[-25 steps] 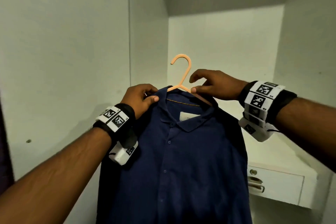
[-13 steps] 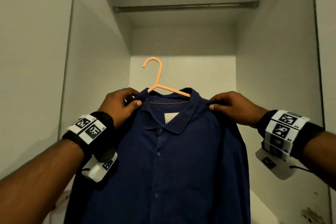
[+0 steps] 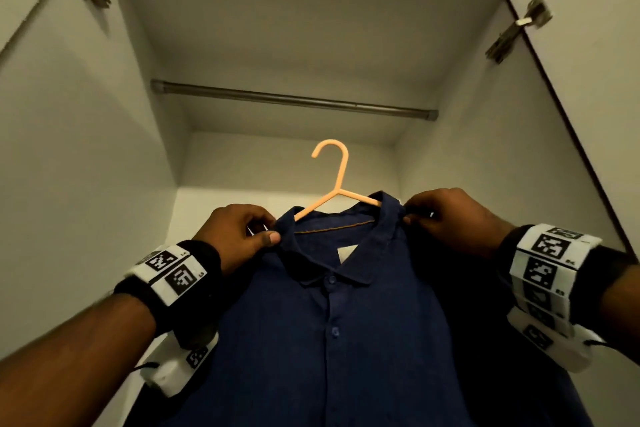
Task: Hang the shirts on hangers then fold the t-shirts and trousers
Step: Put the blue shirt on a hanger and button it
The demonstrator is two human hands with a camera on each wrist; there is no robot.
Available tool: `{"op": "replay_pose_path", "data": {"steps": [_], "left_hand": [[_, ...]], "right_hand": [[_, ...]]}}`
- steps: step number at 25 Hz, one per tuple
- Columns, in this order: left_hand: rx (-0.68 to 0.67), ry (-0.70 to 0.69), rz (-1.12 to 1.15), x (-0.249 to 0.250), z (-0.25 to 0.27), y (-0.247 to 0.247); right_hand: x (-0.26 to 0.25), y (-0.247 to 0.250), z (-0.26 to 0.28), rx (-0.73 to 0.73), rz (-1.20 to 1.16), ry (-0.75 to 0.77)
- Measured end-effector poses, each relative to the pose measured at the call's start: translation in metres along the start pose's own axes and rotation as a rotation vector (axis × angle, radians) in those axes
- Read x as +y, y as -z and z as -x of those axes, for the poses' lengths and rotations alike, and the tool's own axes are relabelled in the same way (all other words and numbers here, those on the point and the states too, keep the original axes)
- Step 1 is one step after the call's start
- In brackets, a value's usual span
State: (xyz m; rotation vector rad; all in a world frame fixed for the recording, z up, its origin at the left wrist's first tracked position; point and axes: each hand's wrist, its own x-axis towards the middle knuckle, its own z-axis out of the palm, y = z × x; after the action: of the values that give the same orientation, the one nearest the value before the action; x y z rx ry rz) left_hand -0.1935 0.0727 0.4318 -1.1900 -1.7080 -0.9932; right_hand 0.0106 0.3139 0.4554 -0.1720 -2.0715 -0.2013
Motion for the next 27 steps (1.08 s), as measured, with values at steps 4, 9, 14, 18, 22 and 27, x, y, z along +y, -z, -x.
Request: {"op": "replay_pose_path", "data": {"steps": [4, 9, 14, 18, 22, 27], "left_hand": [[0.106, -0.089, 0.059, -0.015, -0.035, -0.032], [0.187, -0.273, 0.021, -0.003, -0.091, -0.075], [0.142, -0.336, -0.174, 0.034, -0.136, -0.115], [0.071, -0.313, -0.301, 0.061, -0.168, -0.153], [-0.023, -0.282, -0.322, 0.080, -0.193, -0.197], [-0.044, -0.191, -0.241, 0.084, -0.242, -0.230]], "right_hand": [[0.005, -0.004, -0.030, 0.023, 0.149, -0.063], [0.031, 0.020, -0.064, 0.105, 0.312, -0.145], [0.058, 0.053, -0.097, 0.152, 0.466, -0.176], [0.087, 0.078, -0.120, 0.136, 0.631, -0.212], [0.112, 0.075, -0.139, 0.146, 0.752, -0.270], [0.127, 0.046, -0.177, 0.267, 0.774, -0.309]]}}
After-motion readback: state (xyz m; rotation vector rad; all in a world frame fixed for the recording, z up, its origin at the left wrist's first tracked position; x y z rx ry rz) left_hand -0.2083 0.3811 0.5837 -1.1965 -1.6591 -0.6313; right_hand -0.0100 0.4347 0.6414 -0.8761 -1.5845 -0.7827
